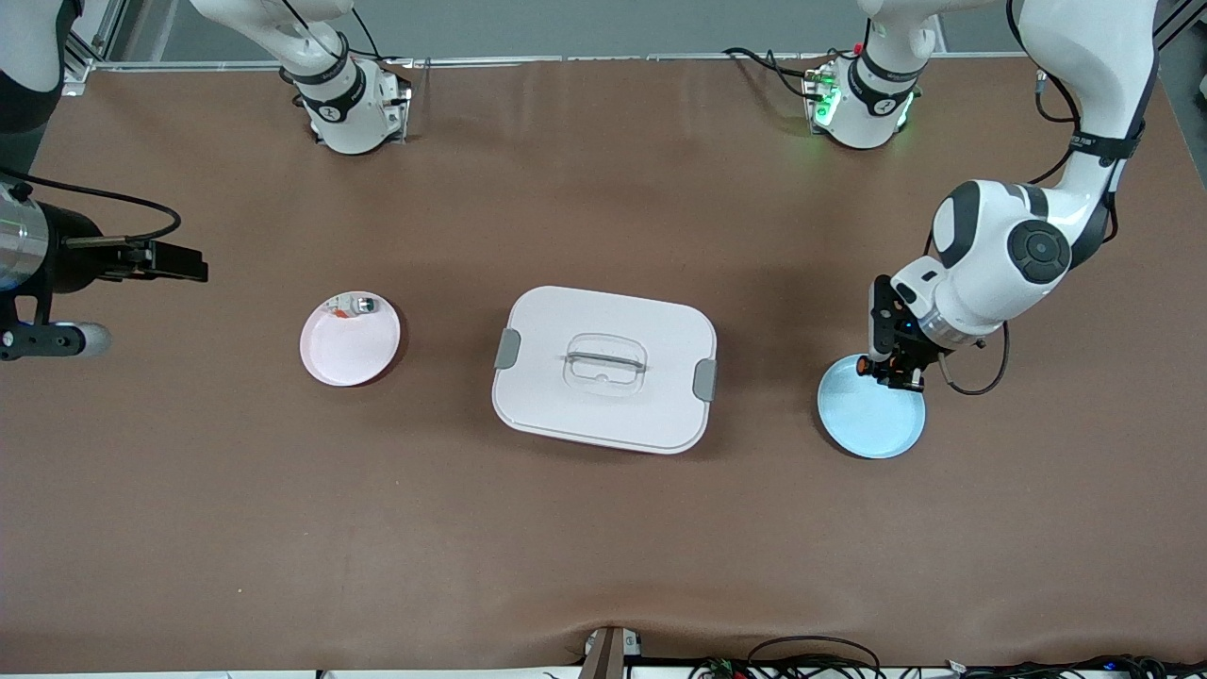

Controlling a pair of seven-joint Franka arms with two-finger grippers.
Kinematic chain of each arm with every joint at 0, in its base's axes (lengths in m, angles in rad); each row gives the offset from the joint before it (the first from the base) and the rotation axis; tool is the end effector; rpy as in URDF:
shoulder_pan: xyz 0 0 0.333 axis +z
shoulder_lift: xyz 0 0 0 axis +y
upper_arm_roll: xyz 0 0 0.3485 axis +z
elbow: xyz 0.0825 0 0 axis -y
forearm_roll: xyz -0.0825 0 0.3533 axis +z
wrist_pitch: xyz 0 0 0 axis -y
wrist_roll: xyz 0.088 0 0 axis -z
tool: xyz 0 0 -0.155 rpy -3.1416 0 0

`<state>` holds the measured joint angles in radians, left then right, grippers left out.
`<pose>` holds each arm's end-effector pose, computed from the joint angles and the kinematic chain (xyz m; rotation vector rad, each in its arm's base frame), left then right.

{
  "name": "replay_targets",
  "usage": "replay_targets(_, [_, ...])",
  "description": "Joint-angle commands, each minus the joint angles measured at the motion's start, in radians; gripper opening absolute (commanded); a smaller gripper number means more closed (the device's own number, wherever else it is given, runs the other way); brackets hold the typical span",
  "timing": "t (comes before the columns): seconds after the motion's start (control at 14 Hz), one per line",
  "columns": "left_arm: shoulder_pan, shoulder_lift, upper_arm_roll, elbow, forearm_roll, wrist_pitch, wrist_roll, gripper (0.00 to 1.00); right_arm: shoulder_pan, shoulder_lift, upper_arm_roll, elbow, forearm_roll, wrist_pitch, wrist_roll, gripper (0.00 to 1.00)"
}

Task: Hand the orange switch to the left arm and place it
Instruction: 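Lower the switch with the left gripper onto the light blue dish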

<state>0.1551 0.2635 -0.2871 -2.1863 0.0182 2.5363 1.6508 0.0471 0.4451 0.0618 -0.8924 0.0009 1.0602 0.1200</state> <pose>0.5563 -0.0716 0.2876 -1.9551 2.4244 -0.1771 0.5888 0.0538 0.6011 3.1076 -0.0203 -0.4345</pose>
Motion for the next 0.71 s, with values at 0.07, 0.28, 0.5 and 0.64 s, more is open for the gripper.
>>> replay_targets(0.07, [0.044,0.037,-0.004,-0.009,0.020,0.080,0.122,0.00,-0.013,-0.227,0.009,-0.349,-0.002,0.197,-0.025,1.00])
replay_targets(0.28, [0.050,0.065,-0.004,-0.001,0.020,0.107,0.161,0.00,-0.036,-0.310,0.001,-0.485,-0.002,0.299,-0.117,1.00])
replay_targets(0.5, [0.050,0.103,-0.001,0.006,0.020,0.157,0.164,0.00,-0.055,-0.318,0.001,-0.494,-0.001,0.316,-0.146,1.00])
replay_targets(0.64, [0.050,0.125,0.002,0.006,0.020,0.188,0.164,0.00,-0.055,-0.327,0.003,-0.508,0.004,0.337,-0.148,1.00])
